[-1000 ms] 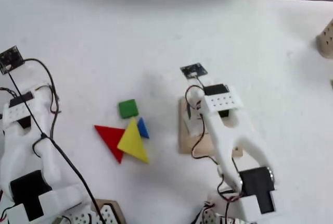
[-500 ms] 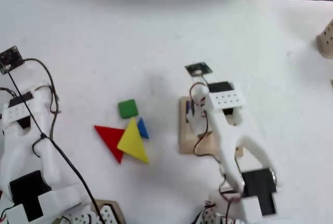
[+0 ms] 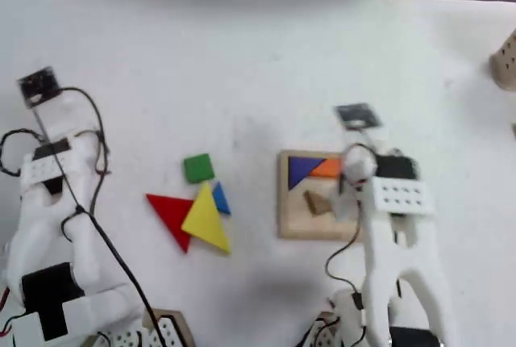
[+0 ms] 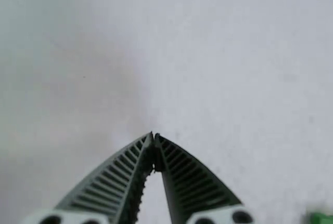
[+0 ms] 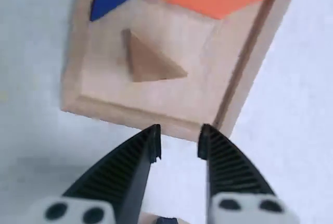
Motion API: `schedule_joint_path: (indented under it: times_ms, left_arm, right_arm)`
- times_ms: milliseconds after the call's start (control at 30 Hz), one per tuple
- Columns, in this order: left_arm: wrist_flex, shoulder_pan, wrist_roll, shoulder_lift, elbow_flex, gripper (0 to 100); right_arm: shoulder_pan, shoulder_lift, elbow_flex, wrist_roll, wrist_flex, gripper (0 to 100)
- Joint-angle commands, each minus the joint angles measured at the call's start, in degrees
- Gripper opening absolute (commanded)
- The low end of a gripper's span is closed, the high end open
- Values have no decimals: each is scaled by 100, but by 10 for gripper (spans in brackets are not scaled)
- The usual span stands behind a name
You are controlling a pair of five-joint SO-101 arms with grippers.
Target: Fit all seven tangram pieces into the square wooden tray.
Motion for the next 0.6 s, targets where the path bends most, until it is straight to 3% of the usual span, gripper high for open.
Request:
schedule_joint_path:
  times_ms: [0,100,267,400,567]
  left_arm:
    - [185,488,35,-92,-44,24]
    - [686,963,35,-101,-229,24]
    - [1829,2308,35,-523,-721,24]
    - [1820,3653,35,-1138,-747,24]
    - [1495,5578,79,-1305,-703,24]
  right_arm:
    - [752,-374,360,360,-312,27]
    - [1103,-391,826,633,-690,19]
    - [2009,-391,1187,703,-1033,18]
    - [2563,-391,1486,1002,-1270,18]
    - [2756,-391,1741,1477,-1297,18]
